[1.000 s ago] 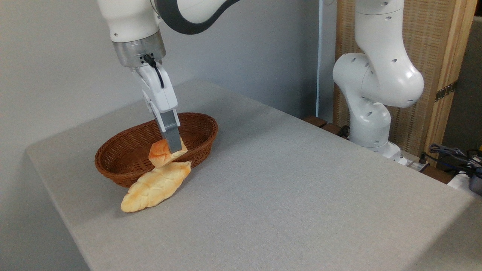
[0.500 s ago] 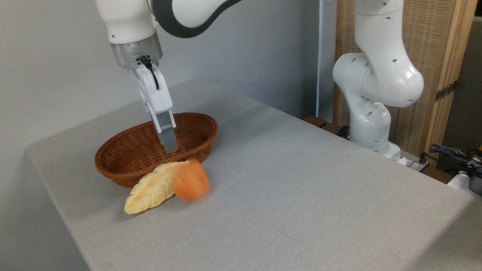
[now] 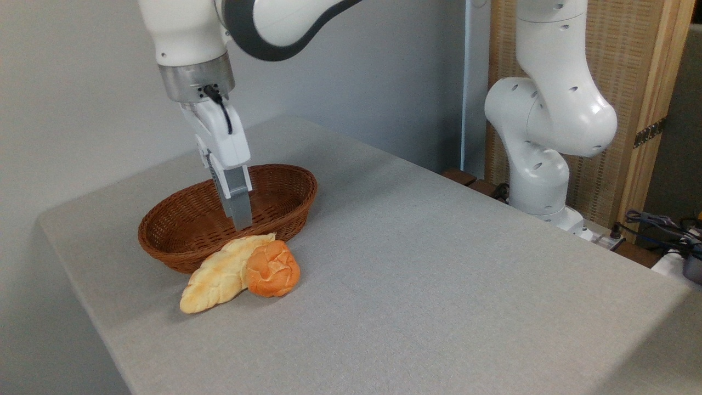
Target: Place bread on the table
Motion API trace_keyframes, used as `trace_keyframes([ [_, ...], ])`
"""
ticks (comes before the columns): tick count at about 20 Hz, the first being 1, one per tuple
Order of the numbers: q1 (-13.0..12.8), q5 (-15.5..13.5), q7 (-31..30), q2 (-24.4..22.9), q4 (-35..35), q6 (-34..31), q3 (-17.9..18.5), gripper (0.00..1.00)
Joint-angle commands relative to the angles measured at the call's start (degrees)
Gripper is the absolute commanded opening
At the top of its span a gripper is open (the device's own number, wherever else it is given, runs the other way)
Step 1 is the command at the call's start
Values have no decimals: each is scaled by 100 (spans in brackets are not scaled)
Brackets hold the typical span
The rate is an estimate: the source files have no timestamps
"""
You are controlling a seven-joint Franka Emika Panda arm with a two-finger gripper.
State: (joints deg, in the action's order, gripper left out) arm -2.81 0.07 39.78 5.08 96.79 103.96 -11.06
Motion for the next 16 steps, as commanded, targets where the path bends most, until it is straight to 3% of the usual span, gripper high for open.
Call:
trace_keyframes([
  [1, 9, -15, -66, -385, 33, -42, 437, 100],
  [5, 9, -568, -145, -543, -46, -235, 929, 100],
  [9, 9, -561, -435, -544, -205, -544, 965, 100],
  [16, 9, -587, -401, -544, -205, -676, 965, 100],
])
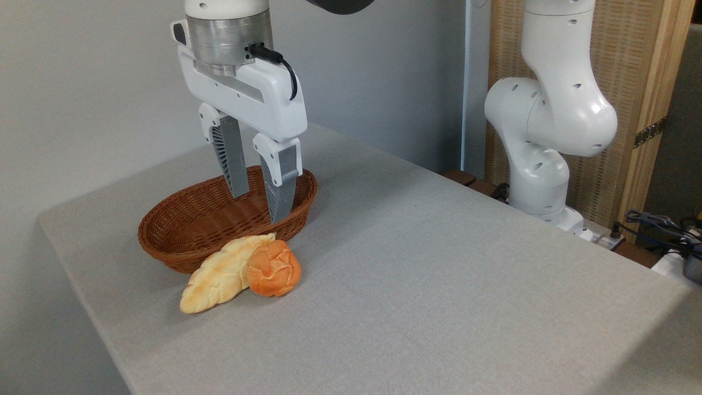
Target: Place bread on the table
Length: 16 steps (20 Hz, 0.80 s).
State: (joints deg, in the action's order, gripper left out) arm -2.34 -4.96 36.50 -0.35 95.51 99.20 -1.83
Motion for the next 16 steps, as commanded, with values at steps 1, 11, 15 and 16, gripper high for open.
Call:
trace_keyframes([
  [1, -39, -92, -64, 0, -77, -199, 51, 100],
  [11, -39, -84, -29, 9, -77, -243, 51, 100],
  [15, -39, 57, 234, 9, -77, -497, 60, 100],
  [16, -39, 48, 235, 9, -85, -515, 60, 100],
])
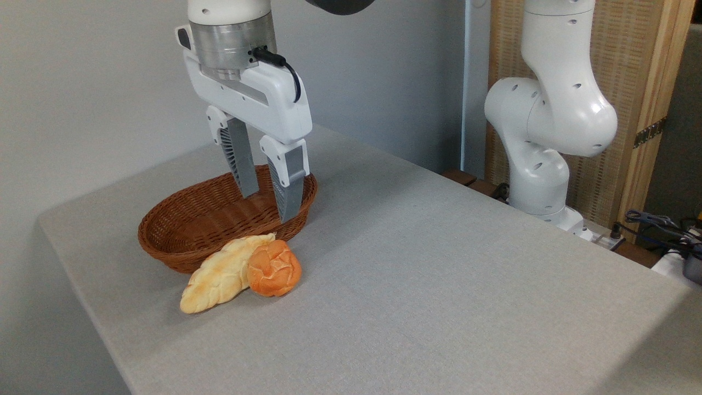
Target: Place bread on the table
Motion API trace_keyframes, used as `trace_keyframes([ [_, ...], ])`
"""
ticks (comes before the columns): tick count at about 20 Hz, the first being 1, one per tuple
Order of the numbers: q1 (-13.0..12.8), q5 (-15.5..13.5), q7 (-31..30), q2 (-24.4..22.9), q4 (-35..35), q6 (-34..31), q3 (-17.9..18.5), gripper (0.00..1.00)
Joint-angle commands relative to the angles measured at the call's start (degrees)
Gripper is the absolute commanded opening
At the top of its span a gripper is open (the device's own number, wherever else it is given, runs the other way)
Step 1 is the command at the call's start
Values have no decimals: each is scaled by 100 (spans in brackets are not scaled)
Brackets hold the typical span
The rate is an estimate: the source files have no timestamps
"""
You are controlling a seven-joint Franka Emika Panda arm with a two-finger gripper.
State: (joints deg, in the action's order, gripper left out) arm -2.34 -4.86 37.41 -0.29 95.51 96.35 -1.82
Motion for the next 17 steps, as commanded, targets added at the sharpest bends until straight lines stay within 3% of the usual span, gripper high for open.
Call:
trace_keyframes([
  [1, -29, 38, 135, 11, -85, -249, 51, 100],
  [5, -29, -6, 126, 37, -199, -249, 68, 100],
  [9, -47, -33, 161, -68, -208, -240, 358, 100],
  [17, -47, 29, 135, -50, -209, -240, 288, 100],
])
